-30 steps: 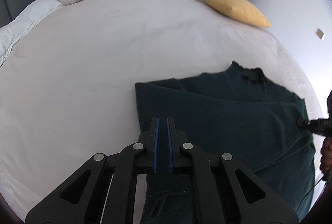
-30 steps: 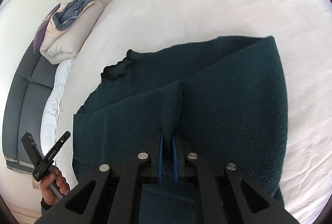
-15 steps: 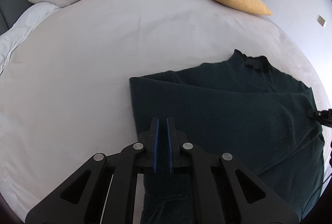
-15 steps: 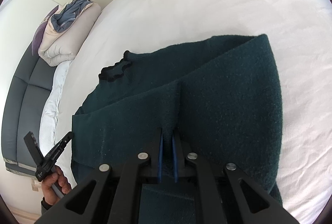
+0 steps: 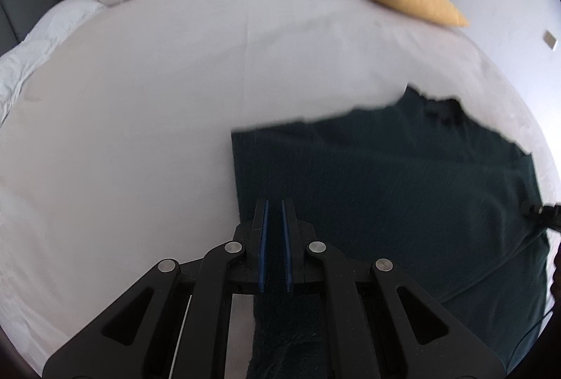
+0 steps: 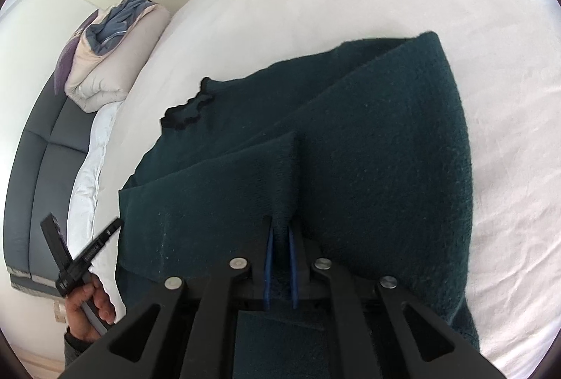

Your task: Fold small clothes

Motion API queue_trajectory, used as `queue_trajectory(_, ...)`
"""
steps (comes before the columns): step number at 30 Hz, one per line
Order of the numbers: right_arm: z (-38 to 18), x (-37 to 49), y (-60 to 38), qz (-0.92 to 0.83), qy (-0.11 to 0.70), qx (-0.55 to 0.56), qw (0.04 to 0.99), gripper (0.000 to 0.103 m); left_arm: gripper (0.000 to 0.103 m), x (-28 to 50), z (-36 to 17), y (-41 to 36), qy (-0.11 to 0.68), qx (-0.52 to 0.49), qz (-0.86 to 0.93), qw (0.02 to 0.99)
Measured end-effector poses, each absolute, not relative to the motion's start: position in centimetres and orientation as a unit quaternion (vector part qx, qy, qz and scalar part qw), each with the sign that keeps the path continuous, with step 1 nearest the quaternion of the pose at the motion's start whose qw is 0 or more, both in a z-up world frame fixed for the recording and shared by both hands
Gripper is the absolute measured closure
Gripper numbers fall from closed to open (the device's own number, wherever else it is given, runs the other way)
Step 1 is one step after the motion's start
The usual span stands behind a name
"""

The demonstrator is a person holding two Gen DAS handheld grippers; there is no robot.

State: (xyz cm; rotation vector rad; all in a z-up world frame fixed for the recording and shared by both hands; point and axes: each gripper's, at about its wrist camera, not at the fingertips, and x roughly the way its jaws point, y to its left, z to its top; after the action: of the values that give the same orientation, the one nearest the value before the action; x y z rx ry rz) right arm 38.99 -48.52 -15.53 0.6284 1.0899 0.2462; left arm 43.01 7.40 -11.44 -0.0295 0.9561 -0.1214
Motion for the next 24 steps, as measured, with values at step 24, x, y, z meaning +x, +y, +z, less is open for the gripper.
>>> queue_trajectory(24,-17.0,40.4,-46.0,0.218,0.493,0.393,0.745,0.074,0.096,47.8,-15.3,11.8,0.489,-0.224,-0.147,0.83)
